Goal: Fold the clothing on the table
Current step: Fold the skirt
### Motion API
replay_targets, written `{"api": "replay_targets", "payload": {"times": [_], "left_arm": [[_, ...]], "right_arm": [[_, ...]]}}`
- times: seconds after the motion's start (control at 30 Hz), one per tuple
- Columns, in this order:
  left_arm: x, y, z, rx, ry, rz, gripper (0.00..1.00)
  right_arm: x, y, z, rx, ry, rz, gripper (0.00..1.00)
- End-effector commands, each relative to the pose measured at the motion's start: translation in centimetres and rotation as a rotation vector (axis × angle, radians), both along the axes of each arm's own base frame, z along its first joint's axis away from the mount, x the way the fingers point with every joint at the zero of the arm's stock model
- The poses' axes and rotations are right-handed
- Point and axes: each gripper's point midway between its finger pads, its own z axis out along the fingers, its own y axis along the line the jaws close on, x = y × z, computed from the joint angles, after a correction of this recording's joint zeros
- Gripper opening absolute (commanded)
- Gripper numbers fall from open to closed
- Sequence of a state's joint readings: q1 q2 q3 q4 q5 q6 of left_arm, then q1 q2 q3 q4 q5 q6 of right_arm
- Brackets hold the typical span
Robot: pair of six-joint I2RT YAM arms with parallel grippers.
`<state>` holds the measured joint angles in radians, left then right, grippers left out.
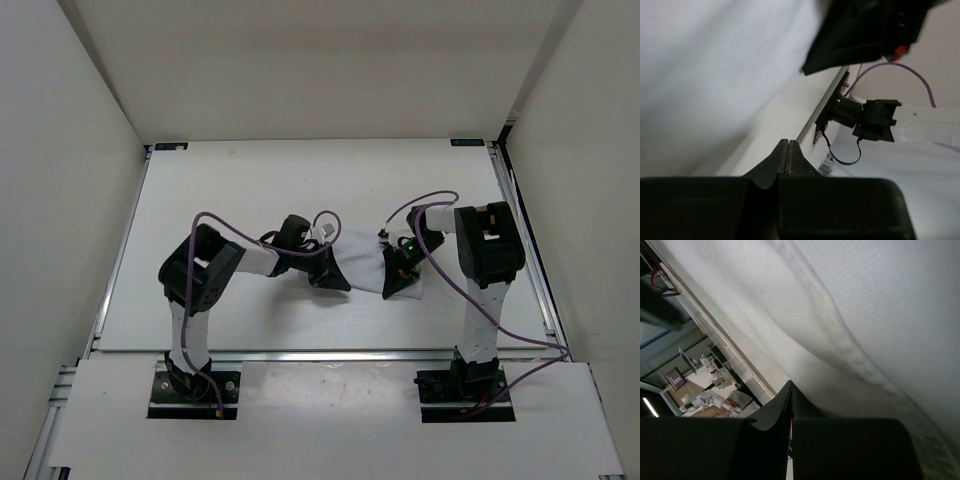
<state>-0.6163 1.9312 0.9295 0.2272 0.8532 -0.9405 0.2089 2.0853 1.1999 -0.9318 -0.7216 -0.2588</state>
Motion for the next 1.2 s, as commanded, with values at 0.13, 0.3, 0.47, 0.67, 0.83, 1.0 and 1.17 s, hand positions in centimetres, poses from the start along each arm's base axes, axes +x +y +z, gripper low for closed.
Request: {"api": "replay_targets", "payload": {"times": [0.13, 0.3, 0.47, 0.67, 0.83, 1.0, 1.17], "left_arm": [[2.1, -3.4, 0.6, -0.003, -0.049, -0.022, 0.00], [3.6, -4.2, -0.3, 0.060, -0.088, 0.024, 0.00], [2.9, -4.6, -1.0, 0.081, -0.088, 0.013, 0.00], [1.4, -3.9, -2.4, 0.113, -0.066, 0.000, 0.00], [1.7, -2.4, -3.7, 0.182, -0.074, 0.022, 0.00], [3.0, 0.4, -5.2, 0.258, -0.070, 0.110, 0.00], [5.0, 0.8, -3.2, 0.185, -0.091, 0.165, 0.00]], "right_arm": [[-0.4, -2.2, -3.3, -0.152, 0.050, -0.016, 0.00], [-0.4, -1.9, -3.3, -0.140, 0.053, -0.023, 0.00], [-0.5, -1.5, -3.4, -0.139, 0.061, -0.022, 0.00], [-0.4, -1.3, -3.4, -0.138, 0.064, -0.025, 0.00], [-0.8, -1.4, -3.5, -0.142, 0.079, -0.030, 0.00], [-1.2, -1.5, -3.4, -0.140, 0.082, -0.030, 0.00], [-2.2, -1.5, -3.6, -0.142, 0.097, -0.011, 0.00]]}}
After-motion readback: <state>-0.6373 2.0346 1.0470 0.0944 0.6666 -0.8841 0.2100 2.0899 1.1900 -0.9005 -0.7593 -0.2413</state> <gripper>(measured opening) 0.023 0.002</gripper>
